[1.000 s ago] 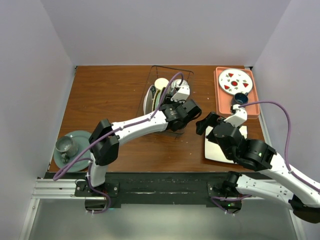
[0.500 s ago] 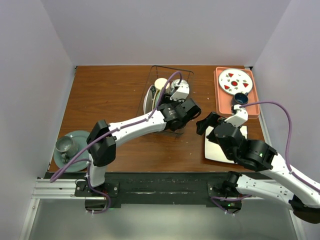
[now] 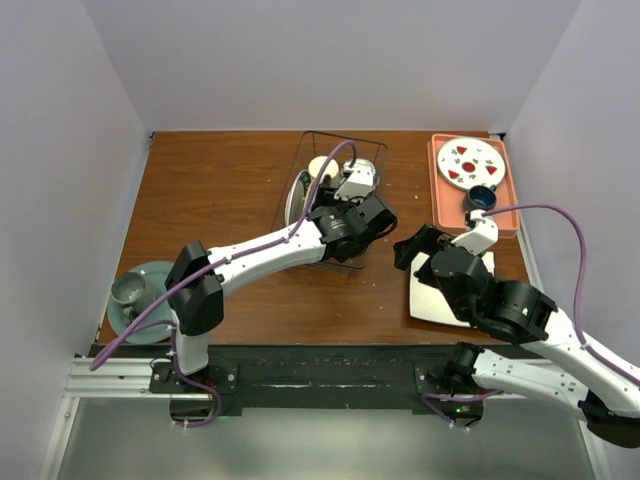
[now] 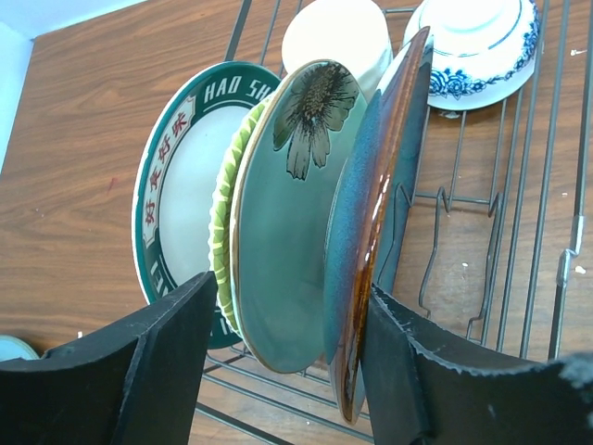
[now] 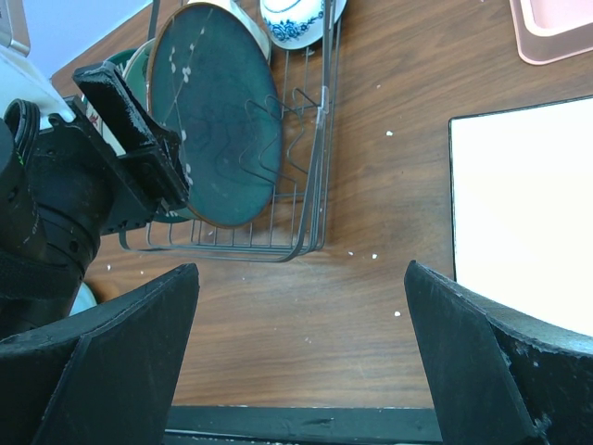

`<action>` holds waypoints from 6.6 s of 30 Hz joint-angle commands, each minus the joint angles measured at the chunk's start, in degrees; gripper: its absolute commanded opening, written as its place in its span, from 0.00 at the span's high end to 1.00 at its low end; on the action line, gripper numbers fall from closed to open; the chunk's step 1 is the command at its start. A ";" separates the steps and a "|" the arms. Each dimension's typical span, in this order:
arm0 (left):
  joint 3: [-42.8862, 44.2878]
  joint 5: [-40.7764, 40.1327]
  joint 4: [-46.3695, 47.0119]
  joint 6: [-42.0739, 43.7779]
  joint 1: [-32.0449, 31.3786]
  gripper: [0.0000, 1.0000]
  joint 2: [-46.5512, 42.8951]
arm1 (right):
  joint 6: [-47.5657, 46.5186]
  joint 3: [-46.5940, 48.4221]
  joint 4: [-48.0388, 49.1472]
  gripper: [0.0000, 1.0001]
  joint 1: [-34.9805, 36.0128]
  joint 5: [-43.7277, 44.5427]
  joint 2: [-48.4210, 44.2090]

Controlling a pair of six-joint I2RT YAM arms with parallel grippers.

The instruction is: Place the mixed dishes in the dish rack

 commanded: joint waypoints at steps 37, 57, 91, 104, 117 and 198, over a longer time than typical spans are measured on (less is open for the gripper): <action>-3.32 12.87 2.38 5.20 10.35 0.17 -12.91 | 1.05 -0.26 1.36 0.03 -0.13 0.75 0.51; -4.90 23.40 6.07 10.38 10.44 0.15 -18.09 | 1.40 -0.52 1.01 0.03 -0.22 0.57 0.25; -19.31 50.32 16.27 14.08 10.35 0.13 -35.31 | 1.48 -6.14 -6.81 0.12 -5.75 -1.10 25.20; -25.11 46.19 14.95 12.23 10.44 0.11 -42.52 | 6.14 -3.25 -8.57 0.21 -6.46 2.42 48.83; -26.52 44.78 14.86 11.88 10.44 0.08 -44.55 | 16.07 -0.70 -15.96 0.48 -6.28 7.34 57.12; -51.57 59.91 57.13 12.67 2.45 0.12 -42.26 | 0.52 25.93 -17.19 1.00 -2.77 8.92 24.78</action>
